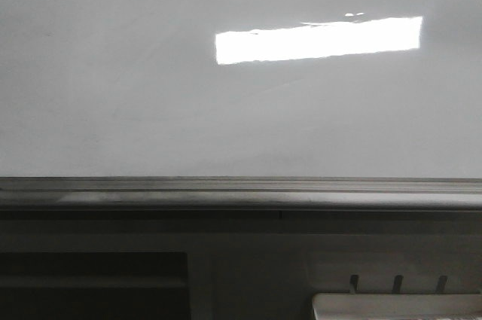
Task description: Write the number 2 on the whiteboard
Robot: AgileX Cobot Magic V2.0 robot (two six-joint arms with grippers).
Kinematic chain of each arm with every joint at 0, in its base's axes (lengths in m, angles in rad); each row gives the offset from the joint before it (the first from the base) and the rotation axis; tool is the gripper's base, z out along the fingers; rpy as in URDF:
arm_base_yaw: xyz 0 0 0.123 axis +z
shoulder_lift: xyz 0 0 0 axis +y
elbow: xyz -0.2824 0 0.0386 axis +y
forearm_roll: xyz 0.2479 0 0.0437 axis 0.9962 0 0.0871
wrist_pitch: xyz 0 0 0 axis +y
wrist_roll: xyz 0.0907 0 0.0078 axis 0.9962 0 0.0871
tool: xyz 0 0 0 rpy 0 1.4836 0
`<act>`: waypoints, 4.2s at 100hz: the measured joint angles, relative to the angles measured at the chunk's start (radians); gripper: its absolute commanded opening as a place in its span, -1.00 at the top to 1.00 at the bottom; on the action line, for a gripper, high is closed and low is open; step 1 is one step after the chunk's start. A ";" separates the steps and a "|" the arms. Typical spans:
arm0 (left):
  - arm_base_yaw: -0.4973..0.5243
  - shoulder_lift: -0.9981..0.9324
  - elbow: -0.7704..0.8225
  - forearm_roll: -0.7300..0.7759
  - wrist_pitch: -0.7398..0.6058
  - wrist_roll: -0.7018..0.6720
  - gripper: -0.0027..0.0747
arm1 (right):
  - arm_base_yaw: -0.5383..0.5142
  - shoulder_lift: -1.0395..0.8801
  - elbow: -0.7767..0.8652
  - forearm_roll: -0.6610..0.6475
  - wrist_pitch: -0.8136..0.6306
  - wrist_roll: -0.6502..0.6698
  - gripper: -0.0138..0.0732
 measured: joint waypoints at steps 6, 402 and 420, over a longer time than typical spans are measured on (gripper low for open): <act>0.000 0.000 0.000 0.011 0.012 -0.007 0.98 | 0.000 -0.020 -0.003 0.000 0.000 0.000 -0.12; 0.105 -0.796 0.190 0.564 -0.132 -0.864 0.98 | -0.340 0.303 -0.079 -0.185 -0.114 0.103 0.82; 0.105 -0.796 0.190 0.564 -0.132 -0.864 0.98 | -0.269 0.387 -0.080 -0.158 -0.116 0.117 0.82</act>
